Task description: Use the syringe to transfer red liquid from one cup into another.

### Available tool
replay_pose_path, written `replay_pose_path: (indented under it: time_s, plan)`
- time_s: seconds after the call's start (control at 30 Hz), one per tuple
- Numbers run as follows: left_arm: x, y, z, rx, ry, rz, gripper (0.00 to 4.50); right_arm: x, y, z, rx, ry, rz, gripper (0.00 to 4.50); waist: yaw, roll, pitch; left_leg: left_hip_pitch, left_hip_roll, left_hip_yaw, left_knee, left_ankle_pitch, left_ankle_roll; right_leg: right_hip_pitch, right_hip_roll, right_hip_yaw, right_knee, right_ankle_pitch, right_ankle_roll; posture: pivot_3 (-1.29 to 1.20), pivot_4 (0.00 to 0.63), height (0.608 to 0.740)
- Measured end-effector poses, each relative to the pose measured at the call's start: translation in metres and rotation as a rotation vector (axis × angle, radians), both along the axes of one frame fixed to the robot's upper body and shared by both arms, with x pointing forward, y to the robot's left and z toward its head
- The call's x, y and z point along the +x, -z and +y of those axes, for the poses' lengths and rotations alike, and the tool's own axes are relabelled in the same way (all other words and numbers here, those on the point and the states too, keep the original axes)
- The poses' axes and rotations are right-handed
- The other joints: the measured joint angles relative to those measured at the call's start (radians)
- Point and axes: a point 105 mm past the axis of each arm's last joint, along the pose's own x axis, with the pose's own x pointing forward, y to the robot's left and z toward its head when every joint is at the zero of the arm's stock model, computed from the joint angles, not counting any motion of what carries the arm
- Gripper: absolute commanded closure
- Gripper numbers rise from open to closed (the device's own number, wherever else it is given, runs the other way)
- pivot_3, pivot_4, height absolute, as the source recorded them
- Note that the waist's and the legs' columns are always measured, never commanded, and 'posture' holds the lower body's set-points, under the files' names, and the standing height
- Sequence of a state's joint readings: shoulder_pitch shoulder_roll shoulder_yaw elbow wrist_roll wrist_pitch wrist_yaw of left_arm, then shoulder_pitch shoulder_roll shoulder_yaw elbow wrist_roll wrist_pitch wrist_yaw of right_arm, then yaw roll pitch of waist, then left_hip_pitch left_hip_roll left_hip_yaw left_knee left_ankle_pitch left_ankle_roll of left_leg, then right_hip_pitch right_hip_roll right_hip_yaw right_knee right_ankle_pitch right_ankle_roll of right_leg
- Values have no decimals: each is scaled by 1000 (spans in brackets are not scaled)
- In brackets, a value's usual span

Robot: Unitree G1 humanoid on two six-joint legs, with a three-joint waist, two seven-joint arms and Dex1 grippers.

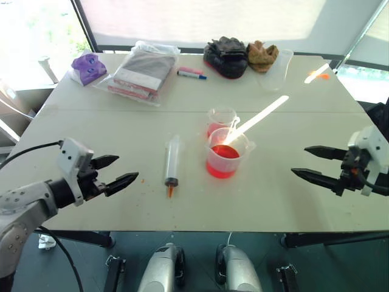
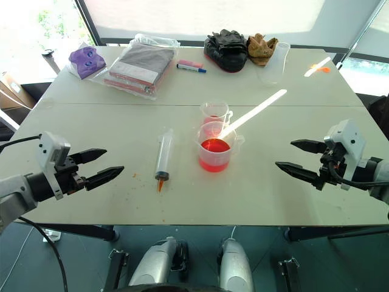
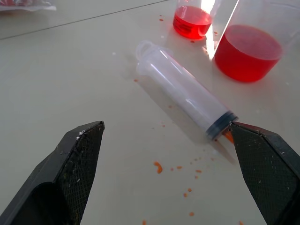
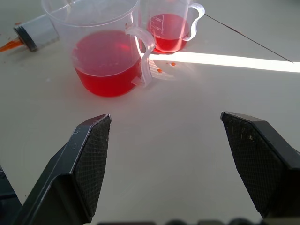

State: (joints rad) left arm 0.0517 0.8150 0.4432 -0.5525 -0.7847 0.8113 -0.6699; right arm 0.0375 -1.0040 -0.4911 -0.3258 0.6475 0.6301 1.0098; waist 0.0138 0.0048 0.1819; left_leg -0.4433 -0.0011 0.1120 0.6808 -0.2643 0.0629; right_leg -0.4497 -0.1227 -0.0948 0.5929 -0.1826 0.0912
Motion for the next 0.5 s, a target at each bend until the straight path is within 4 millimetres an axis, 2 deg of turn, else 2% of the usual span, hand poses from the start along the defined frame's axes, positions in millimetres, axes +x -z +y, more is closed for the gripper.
replay_pose_path:
  time_s: [0.1, 0.2, 0.27, 0.37, 0.43, 0.5]
  plan:
    - [12, -13, -2, 18, -36, -48, 22, 1, 4, 1, -8, -2, 9, 565, 2, 0, 0, 0, 0, 0, 0, 0, 0, 0, 0, 0, 0, 0, 0, 0, 150, 740]
    - [28, -27, -9, 50, -44, -7, 22, 4, -5, 1, -22, -24, -4, 565, 2, 0, 1, 0, -1, 0, 1, 0, 0, 2, 1, -1, 1, 0, 0, 0, 150, 740]
    - [35, -47, -19, 85, -11, 3, 22, 8, -27, 5, -53, -59, -60, 565, 0, 0, 1, 0, -1, 0, 2, 0, 0, 4, 2, -1, 1, 0, 0, 0, 150, 740]
    - [43, -71, -47, 93, 128, 97, 22, 15, -64, 23, -54, -110, -206, 565, -1, -1, 1, 1, -1, 0, 2, 4, -5, 6, 5, -2, 3, 0, 1, 0, 150, 740]
    - [50, -82, -62, 112, 174, 165, 22, 15, -78, 38, -67, -157, -267, 565, 0, -1, 1, 0, -1, 0, 2, 6, -5, 6, 6, -2, 3, -1, 3, 0, 150, 740]
    - [59, -82, -71, 141, 179, 276, 22, 13, -83, 51, -81, -198, -293, 565, 2, -2, 1, 1, -2, 0, 2, 7, -4, 7, 6, -2, 3, 0, 7, 0, 150, 740]
